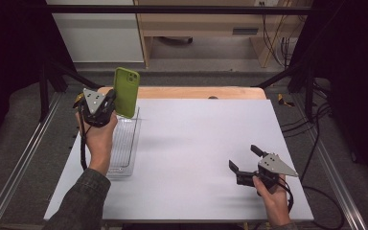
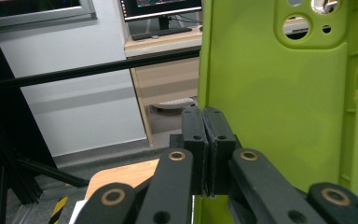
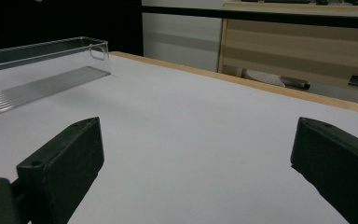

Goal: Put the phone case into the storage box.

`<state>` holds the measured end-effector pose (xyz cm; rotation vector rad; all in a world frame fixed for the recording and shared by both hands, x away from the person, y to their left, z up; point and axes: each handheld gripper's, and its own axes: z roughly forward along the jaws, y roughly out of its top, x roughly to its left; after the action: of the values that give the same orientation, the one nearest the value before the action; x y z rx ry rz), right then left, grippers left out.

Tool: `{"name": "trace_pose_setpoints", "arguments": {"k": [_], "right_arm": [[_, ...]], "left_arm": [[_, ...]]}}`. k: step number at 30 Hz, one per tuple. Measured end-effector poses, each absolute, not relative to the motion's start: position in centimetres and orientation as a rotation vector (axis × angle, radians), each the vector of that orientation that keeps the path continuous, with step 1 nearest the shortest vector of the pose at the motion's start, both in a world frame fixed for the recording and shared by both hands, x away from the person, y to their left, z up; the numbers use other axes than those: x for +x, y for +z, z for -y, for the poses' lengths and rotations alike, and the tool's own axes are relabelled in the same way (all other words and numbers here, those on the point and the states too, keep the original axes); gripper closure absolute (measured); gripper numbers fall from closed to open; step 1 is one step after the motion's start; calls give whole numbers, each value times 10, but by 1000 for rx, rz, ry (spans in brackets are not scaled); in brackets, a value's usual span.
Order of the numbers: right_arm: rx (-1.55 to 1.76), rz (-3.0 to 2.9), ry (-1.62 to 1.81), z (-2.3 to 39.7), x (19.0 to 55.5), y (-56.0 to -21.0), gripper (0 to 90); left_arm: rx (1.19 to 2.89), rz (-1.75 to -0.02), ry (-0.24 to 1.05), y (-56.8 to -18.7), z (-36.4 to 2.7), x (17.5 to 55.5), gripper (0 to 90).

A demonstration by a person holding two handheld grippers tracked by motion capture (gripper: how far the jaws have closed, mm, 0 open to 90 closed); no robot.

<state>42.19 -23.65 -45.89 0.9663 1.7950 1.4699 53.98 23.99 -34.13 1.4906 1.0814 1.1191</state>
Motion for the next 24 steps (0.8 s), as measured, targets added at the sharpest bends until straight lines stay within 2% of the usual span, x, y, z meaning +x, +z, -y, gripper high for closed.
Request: {"name": "trace_pose_setpoints", "arguments": {"k": [24], "right_arm": [[917,-1803,1461,227,419,-461,30]], "left_arm": [[1454,-1114,1094,-344,-242,543,877]]}}
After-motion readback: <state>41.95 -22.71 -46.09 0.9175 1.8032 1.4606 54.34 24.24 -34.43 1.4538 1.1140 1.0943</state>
